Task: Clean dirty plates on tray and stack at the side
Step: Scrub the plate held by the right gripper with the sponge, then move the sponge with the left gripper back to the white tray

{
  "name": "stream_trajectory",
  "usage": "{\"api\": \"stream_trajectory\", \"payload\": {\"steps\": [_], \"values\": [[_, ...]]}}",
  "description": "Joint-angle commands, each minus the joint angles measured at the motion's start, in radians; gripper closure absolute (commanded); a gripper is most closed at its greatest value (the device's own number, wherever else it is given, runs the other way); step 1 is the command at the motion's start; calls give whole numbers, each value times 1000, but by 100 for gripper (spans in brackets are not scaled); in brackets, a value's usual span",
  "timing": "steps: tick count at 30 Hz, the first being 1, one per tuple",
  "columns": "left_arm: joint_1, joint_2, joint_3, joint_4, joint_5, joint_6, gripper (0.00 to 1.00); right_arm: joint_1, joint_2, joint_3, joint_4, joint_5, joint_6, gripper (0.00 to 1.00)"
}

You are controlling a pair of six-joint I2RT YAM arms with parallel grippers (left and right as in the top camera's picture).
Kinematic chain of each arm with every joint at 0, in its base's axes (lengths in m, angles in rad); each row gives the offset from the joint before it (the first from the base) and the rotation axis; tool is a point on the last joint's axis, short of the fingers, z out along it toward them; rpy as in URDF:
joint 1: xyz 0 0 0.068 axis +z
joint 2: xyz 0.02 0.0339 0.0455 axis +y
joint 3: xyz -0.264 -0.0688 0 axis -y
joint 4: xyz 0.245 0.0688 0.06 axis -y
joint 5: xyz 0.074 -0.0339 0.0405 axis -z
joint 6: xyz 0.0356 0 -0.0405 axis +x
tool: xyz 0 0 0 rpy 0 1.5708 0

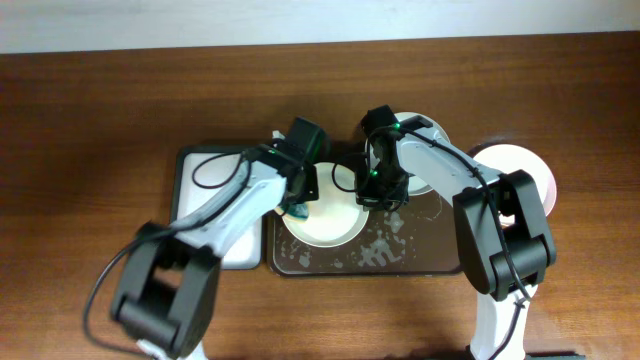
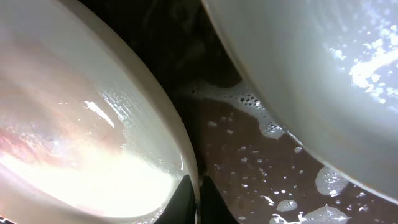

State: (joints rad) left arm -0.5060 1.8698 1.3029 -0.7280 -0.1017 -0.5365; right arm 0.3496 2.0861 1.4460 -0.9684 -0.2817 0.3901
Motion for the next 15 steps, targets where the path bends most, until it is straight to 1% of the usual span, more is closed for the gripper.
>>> {"api": "stream_trajectory", "payload": {"steps": [1, 3, 7, 10, 13, 15], "values": [[30, -164, 31, -85, 4, 39, 100, -3, 2, -21, -2, 51, -16, 96], [61, -206, 31, -131, 5, 40, 100, -3, -2, -20, 1, 51, -22, 96], [134, -245, 22, -160, 23, 145, 100, -3, -43, -6, -5, 76, -69, 96], [195, -245, 12, -160, 108, 243, 100, -3, -116, -2, -11, 142, -68, 96], [260, -245, -22, -142, 155, 286, 100, -3, -203, -2, -15, 220, -69, 96], [317, -245, -67, -98, 223, 338, 100, -3, -259, -2, -17, 259, -80, 96]]}}
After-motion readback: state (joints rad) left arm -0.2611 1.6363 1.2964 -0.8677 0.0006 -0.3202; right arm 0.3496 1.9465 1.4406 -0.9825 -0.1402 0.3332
